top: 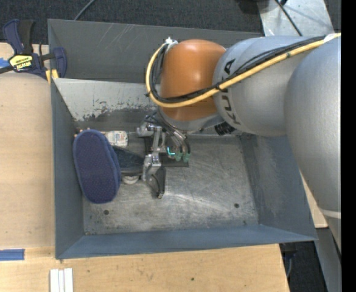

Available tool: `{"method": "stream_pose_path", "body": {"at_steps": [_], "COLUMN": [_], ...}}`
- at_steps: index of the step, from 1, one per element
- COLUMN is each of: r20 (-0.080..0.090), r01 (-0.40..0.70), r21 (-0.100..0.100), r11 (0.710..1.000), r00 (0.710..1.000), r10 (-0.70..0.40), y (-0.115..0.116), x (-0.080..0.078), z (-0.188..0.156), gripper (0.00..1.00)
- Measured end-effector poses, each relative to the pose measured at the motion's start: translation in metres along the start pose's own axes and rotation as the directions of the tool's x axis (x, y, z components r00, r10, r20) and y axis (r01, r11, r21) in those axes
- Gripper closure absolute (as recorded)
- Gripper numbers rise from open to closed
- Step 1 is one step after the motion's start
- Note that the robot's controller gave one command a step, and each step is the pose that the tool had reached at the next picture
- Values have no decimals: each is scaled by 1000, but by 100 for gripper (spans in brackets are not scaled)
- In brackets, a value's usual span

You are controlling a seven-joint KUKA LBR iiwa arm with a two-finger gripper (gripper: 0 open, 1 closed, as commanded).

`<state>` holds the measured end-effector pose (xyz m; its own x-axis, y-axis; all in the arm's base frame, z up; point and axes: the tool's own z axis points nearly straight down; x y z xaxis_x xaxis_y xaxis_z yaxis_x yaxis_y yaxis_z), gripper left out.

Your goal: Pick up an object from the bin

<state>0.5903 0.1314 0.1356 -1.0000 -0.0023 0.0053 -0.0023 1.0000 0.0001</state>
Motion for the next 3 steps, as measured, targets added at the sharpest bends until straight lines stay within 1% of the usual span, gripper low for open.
{"method": "stream_pose_path", "body": {"at_steps": [1, 2, 3], "r20": [12, -2, 9], "r01": [-158, -159, -145], "r21": [-4, -1, -1], "r11": [987, 987, 989], "r00": [987, 987, 989], "r10": [158, 159, 145], "y": [-17, -18, 3], "x": [-12, -10, -8], "z": [36, 37, -110], "gripper": [0, 100, 100]}}
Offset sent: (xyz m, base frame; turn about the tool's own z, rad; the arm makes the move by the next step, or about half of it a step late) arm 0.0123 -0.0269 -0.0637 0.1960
